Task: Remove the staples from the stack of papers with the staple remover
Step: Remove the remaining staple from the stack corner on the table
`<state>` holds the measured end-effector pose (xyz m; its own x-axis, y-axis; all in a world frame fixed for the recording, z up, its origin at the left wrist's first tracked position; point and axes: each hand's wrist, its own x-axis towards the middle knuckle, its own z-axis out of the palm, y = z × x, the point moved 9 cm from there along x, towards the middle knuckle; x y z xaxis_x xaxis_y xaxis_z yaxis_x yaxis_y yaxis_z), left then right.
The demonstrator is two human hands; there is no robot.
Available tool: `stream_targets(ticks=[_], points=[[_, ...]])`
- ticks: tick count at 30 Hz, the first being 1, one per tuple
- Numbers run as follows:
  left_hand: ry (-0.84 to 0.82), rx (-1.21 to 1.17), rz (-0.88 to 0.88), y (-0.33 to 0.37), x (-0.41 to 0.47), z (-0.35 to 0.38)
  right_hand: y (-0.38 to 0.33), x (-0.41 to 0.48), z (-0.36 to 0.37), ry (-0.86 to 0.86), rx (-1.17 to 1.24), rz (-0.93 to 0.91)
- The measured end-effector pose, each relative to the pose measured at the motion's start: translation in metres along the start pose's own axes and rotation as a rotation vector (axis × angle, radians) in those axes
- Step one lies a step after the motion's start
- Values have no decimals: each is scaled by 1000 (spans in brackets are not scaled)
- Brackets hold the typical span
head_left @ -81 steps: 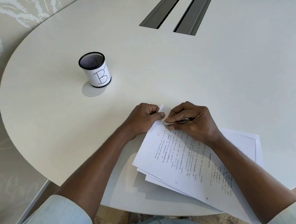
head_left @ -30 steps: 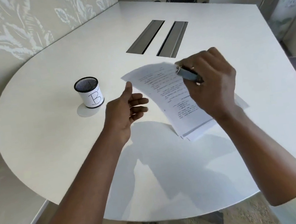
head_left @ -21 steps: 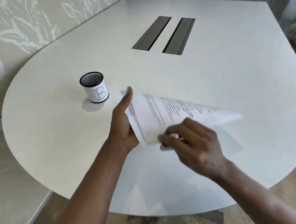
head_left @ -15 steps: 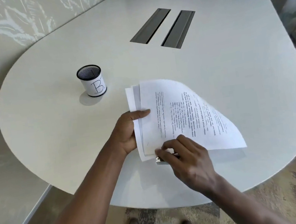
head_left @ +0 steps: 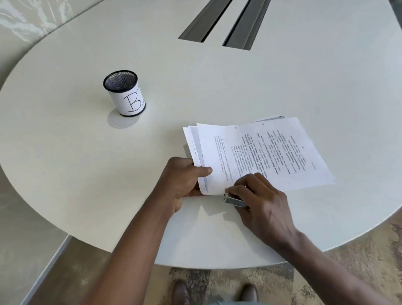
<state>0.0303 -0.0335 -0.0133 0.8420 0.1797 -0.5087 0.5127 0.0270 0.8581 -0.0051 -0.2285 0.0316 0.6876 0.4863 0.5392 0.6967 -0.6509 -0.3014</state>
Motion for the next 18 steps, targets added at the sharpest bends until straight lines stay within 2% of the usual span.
stream_targets(ticks=[6,9,15,18], points=[[-4,-144,-12,-13,-8,-7,1,-1,-2,12,22,18],[-17,-147,35,-16,-12,-6,9,0,3,-26,168,77],[22,-104,122,-16,-17,-8,37,6,13,-126,684,555],[51,-99,128,-17,-21,-7,43,10,17,-151,809,667]])
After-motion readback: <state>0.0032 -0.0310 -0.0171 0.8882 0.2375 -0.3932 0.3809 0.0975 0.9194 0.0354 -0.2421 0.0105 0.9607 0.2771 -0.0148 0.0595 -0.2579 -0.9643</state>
